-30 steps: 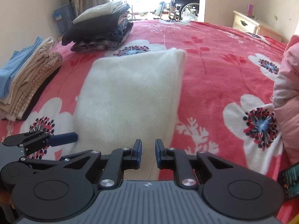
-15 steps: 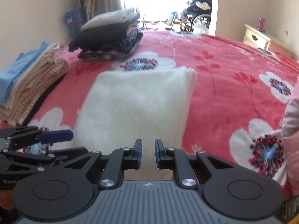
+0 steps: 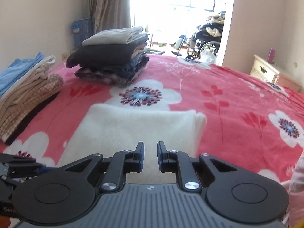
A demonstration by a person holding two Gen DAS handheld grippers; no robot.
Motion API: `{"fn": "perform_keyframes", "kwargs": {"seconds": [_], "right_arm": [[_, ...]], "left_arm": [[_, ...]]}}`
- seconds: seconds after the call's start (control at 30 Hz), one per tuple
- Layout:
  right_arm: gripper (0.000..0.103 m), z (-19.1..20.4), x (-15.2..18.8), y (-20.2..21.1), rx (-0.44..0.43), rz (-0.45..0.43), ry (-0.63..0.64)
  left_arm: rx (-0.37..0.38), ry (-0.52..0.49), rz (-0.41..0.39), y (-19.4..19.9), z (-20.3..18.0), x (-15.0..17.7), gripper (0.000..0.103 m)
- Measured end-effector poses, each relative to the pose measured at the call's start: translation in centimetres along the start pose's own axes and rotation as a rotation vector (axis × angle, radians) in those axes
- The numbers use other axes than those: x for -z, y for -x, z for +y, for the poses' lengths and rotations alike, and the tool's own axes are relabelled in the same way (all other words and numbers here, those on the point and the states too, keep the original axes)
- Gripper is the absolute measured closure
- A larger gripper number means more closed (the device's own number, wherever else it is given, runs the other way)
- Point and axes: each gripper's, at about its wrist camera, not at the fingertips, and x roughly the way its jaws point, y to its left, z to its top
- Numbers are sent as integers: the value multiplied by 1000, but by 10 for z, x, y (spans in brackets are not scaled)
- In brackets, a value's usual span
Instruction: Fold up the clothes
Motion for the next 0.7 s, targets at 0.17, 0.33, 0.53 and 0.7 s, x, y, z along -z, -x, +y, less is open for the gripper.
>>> {"fn": "perform_keyframes", "kwargs": {"seconds": [0.17, 0.33, 0.53, 0.7], "right_arm": [[88, -14, 17, -52, 44, 103, 7], [88, -16, -25, -33, 46, 7, 6], [89, -43, -20, -111, 60, 157, -52], [86, -33, -52, -83, 17, 137, -41]], "left_arm": [[-15, -36, 0, -9, 2, 7, 51], [-32, 42, 9, -11, 4, 3, 49], [-53, 63, 38, -13, 0, -2, 49], [-85, 124, 89, -17, -2, -11, 48]]}}
